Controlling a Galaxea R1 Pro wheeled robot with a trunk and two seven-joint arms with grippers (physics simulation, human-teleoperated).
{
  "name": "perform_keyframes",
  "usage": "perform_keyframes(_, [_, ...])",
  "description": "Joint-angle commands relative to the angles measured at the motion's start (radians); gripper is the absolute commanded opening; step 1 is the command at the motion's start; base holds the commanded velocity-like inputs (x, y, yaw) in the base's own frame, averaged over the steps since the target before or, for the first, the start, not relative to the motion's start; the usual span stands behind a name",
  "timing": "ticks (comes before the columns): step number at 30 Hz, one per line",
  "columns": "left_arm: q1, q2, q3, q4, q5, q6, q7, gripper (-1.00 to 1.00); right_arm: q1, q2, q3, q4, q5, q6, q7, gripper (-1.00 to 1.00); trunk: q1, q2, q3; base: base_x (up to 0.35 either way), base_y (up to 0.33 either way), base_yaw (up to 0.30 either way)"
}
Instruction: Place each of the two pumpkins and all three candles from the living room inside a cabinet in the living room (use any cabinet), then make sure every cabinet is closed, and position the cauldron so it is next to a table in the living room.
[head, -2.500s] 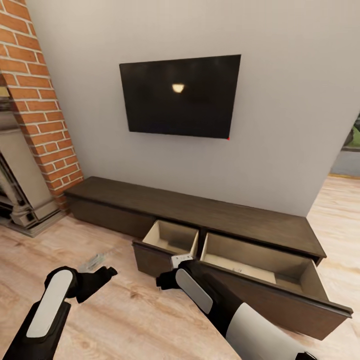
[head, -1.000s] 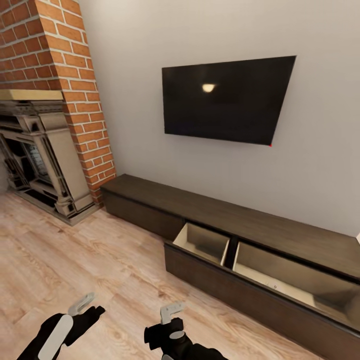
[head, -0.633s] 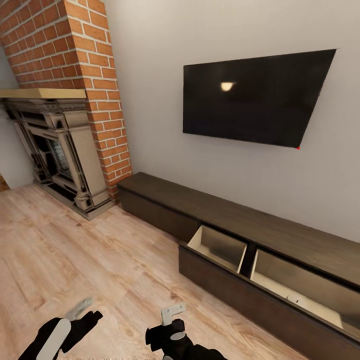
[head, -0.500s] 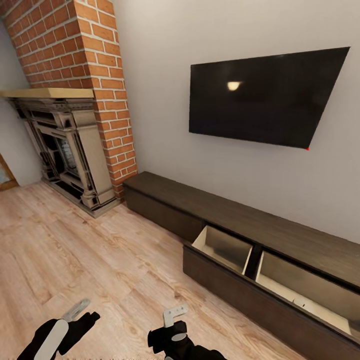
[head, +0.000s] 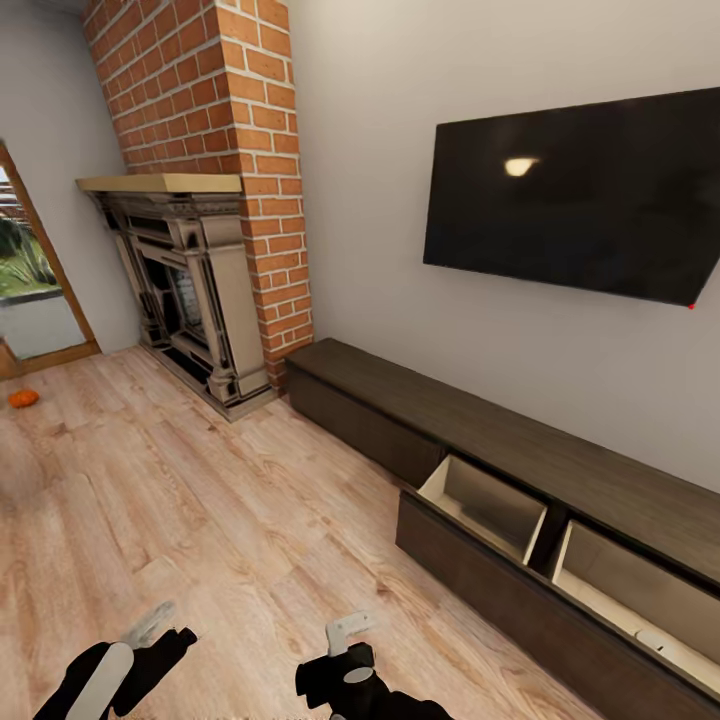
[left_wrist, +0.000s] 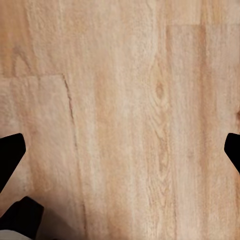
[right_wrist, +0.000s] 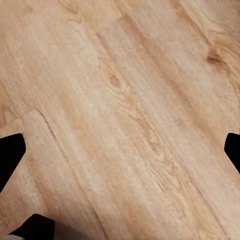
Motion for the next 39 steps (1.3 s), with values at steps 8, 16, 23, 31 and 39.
perform_keyframes(8, [0.000,0.000,0.001,-0.001,0.010,0.004,0.004,1.00,-0.002,0.000,0.003,0.045,-0.003,0.001,0.065,1.00,-0.015,0.027,0.007,0.000,0.000,0.262])
perform_keyframes(16, [0.000,0.016,0.067,0.039,0.011,0.004,-0.004,1.00,-0.002,0.000,0.004,0.088,-0.003,-0.001,0.071,1.00,-0.046,0.083,0.028,0.000,0.000,0.262])
perform_keyframes(23, [0.000,0.022,0.085,0.041,0.012,0.005,-0.003,1.00,-0.002,0.000,0.003,0.094,-0.002,-0.003,0.071,1.00,-0.073,0.132,0.044,0.000,0.000,0.250])
perform_keyframes(31, [0.000,0.022,0.085,0.041,0.011,0.005,-0.003,1.00,-0.002,0.000,0.003,0.091,0.000,-0.006,0.072,1.00,-0.104,0.188,0.063,0.000,0.000,0.245])
perform_keyframes(39, [0.000,0.022,0.085,0.041,0.012,0.005,-0.004,1.00,-0.002,0.000,0.004,0.090,0.000,-0.007,0.072,1.00,-0.134,0.244,0.085,0.000,0.000,0.258])
